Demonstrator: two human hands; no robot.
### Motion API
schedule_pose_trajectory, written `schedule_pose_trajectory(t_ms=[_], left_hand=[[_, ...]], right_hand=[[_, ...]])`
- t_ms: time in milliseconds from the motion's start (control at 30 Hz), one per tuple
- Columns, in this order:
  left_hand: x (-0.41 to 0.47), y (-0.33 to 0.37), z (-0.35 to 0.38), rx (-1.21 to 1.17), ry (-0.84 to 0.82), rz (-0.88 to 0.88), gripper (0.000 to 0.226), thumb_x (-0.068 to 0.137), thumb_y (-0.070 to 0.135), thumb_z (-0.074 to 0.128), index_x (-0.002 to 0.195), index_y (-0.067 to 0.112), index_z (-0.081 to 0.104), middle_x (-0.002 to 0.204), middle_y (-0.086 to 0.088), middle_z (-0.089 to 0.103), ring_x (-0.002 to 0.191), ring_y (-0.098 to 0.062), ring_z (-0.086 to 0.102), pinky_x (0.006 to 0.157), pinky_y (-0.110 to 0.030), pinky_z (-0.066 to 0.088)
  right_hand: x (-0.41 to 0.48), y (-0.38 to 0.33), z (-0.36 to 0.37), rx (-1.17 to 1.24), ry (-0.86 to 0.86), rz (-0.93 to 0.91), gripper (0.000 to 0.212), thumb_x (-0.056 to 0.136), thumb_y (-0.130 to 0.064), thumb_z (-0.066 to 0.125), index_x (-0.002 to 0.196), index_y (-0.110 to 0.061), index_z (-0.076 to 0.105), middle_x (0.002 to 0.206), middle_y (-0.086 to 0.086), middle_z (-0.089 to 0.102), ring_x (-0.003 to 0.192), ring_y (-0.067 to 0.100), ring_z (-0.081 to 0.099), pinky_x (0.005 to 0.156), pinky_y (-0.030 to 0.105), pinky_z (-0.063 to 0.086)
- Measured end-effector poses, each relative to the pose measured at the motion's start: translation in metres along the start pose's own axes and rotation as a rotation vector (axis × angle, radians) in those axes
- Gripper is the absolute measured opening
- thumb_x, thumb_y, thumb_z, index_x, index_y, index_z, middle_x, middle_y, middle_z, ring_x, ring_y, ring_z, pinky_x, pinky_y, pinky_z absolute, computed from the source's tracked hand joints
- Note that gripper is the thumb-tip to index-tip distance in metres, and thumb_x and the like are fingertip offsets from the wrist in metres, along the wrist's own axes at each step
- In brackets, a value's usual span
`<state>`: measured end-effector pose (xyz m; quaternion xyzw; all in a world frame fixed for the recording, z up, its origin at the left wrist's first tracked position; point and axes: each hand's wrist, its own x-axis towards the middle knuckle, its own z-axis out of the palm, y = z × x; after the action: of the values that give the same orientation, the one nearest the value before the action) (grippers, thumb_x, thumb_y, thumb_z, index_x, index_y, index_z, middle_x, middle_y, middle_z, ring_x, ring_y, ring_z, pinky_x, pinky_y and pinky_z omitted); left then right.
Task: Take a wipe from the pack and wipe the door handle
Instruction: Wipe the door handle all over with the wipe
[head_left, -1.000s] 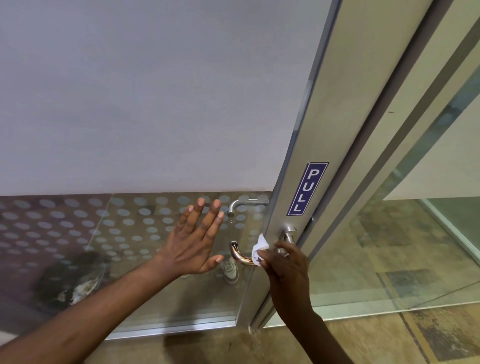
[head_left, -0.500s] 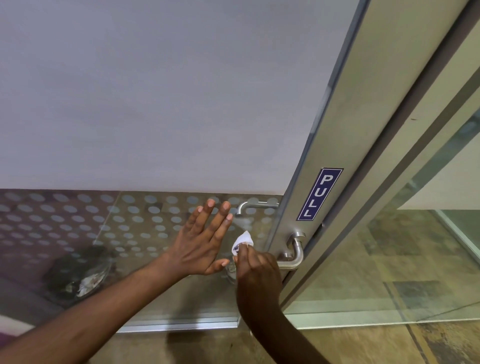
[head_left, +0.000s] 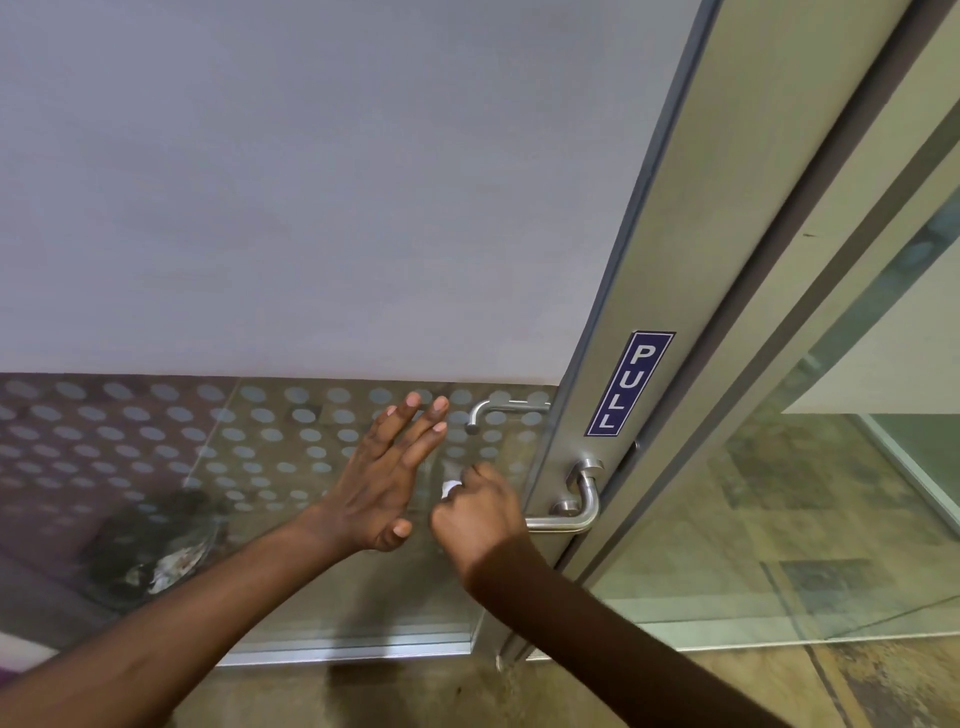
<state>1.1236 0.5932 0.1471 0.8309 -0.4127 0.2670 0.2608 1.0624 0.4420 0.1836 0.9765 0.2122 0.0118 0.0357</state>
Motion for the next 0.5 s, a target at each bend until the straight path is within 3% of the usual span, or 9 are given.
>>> schedule_pose_trajectory(t_ms=[33, 67, 100, 133, 200, 267, 300, 433, 500], left_hand=[[-0.001, -0.001, -0.001, -0.050, -0.004, -0.022, 0.081, 0.093, 0.066, 0.001, 0.152, 0.013, 0.016, 0.162, -0.006, 0.014, 0.149, -0.029, 0.005, 0.119, -0.042, 0.006], [-0.001, -0.001, -0.002, -0.091, -0.012, -0.039, 0.081, 0.092, 0.066, 0.002, 0.152, 0.014, 0.018, 0.161, -0.008, 0.017, 0.148, -0.030, 0.008, 0.119, -0.043, 0.007], [-0.002, -0.002, -0.002, -0.121, -0.021, -0.049, 0.081, 0.092, 0.066, 0.002, 0.152, 0.014, 0.020, 0.161, -0.009, 0.019, 0.148, -0.032, 0.010, 0.119, -0.043, 0.008], [-0.002, -0.003, -0.003, -0.141, -0.029, -0.055, 0.081, 0.093, 0.066, 0.002, 0.151, 0.014, 0.021, 0.160, -0.010, 0.020, 0.148, -0.033, 0.011, 0.119, -0.043, 0.009], [-0.002, -0.003, -0.004, -0.157, -0.029, -0.067, 0.080, 0.093, 0.066, 0.002, 0.151, 0.014, 0.021, 0.160, -0.010, 0.021, 0.147, -0.034, 0.013, 0.118, -0.043, 0.011], [-0.001, -0.002, -0.004, -0.154, -0.018, -0.070, 0.079, 0.093, 0.066, 0.002, 0.152, 0.016, 0.020, 0.161, -0.007, 0.020, 0.147, -0.033, 0.015, 0.118, -0.043, 0.014], [0.000, -0.001, -0.005, -0.149, -0.013, -0.067, 0.079, 0.093, 0.066, 0.002, 0.152, 0.017, 0.019, 0.161, -0.005, 0.018, 0.147, -0.032, 0.014, 0.118, -0.043, 0.014], [0.002, 0.001, -0.006, -0.133, 0.009, -0.043, 0.076, 0.094, 0.065, 0.002, 0.152, 0.017, 0.018, 0.162, -0.002, 0.016, 0.148, -0.028, 0.012, 0.118, -0.042, 0.014], [0.002, 0.001, -0.005, -0.130, 0.018, -0.032, 0.076, 0.094, 0.064, 0.003, 0.152, 0.017, 0.018, 0.162, -0.001, 0.015, 0.148, -0.027, 0.010, 0.119, -0.042, 0.013]], right_hand=[[-0.006, -0.001, 0.000, -0.012, -0.055, -0.025, 0.052, 0.083, -0.049, 0.049, 0.041, -0.018, 0.049, 0.040, 0.005, 0.056, 0.047, 0.020, 0.054, 0.063, 0.019, 0.045], [-0.013, 0.000, 0.010, -0.023, -0.029, -0.061, 0.061, 0.097, -0.038, 0.013, 0.051, -0.015, 0.046, 0.045, 0.018, 0.058, 0.048, 0.031, 0.051, 0.067, 0.020, 0.046], [-0.019, 0.001, 0.019, -0.176, 0.010, -0.098, 0.067, 0.098, -0.022, -0.003, 0.058, -0.002, 0.047, 0.049, 0.027, 0.058, 0.050, 0.036, 0.051, 0.075, 0.021, 0.047], [-0.023, 0.002, 0.021, -0.348, 0.035, -0.167, 0.060, 0.099, -0.013, 0.013, 0.058, 0.000, 0.054, 0.049, 0.025, 0.060, 0.052, 0.033, 0.057, 0.082, 0.024, 0.048], [-0.037, -0.001, 0.020, -0.117, 0.019, -0.177, 0.020, 0.073, -0.009, 0.059, 0.055, -0.015, 0.064, 0.049, -0.001, 0.062, 0.056, 0.019, 0.061, 0.082, 0.026, 0.050], [-0.053, 0.002, 0.036, 0.119, 0.154, -0.186, 0.010, 0.048, -0.012, 0.063, 0.054, -0.019, 0.064, 0.051, -0.001, 0.060, 0.057, 0.020, 0.058, 0.067, 0.020, 0.047], [-0.062, 0.006, 0.048, 0.322, 0.151, -0.114, 0.014, 0.049, -0.010, 0.064, 0.058, -0.020, 0.067, 0.053, 0.002, 0.059, 0.057, 0.022, 0.058, 0.062, 0.019, 0.047], [-0.074, 0.009, 0.052, 1.280, 0.161, 0.522, 0.026, 0.076, -0.014, 0.073, 0.074, -0.040, 0.077, 0.058, -0.008, 0.068, 0.061, 0.004, 0.060, 0.057, 0.016, 0.045], [-0.067, 0.015, 0.059, 1.808, 0.205, 0.815, 0.019, 0.081, -0.003, 0.066, 0.080, -0.018, 0.078, 0.072, 0.009, 0.072, 0.062, 0.016, 0.060, 0.051, 0.024, 0.047]])
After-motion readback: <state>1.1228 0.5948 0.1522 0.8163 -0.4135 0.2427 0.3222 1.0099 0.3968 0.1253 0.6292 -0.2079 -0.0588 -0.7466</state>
